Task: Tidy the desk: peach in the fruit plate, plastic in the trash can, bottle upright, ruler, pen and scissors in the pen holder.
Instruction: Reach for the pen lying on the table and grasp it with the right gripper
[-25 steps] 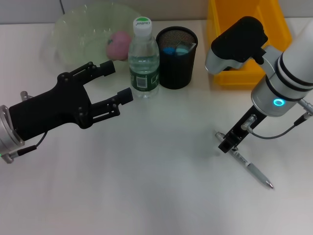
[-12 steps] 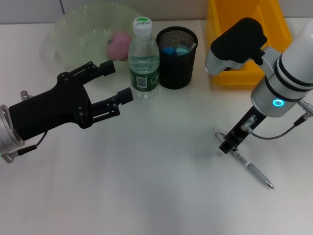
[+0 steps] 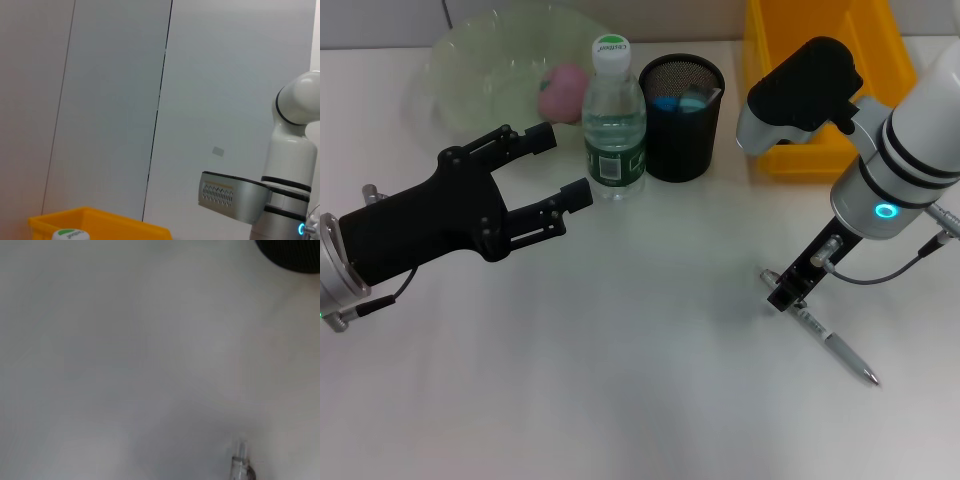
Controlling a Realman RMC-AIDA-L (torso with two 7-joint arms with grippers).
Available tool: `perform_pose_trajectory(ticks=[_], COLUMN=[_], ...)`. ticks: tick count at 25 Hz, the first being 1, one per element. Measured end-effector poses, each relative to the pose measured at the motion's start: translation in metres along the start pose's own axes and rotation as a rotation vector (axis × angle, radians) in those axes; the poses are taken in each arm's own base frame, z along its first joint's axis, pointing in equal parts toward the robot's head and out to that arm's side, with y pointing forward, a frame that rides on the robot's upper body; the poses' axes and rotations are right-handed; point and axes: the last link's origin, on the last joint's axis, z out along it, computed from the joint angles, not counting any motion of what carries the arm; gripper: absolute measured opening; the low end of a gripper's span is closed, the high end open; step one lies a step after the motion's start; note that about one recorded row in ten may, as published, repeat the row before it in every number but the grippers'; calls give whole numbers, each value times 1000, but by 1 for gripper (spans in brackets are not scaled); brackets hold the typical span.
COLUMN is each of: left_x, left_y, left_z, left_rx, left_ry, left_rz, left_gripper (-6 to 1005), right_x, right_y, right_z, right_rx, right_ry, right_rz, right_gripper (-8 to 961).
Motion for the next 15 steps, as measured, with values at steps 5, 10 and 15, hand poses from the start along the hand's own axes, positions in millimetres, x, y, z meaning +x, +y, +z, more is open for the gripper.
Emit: perform_pose_trajectory(ticks=[5,10,15], left_x=[0,0,0], left_y=[0,0,0], left_z=[0,0,0], left_rx=[0,0,0], left_ry=[0,0,0], left_rz=[0,0,0], left_gripper=[805,805,805], right_x=[0,0,0], right_y=[0,1,2], right_z=[0,1,1], right_rx=[0,1,1], right_ry=[0,4,6], right_rz=[0,-2,-6], right_gripper=[410,399,391])
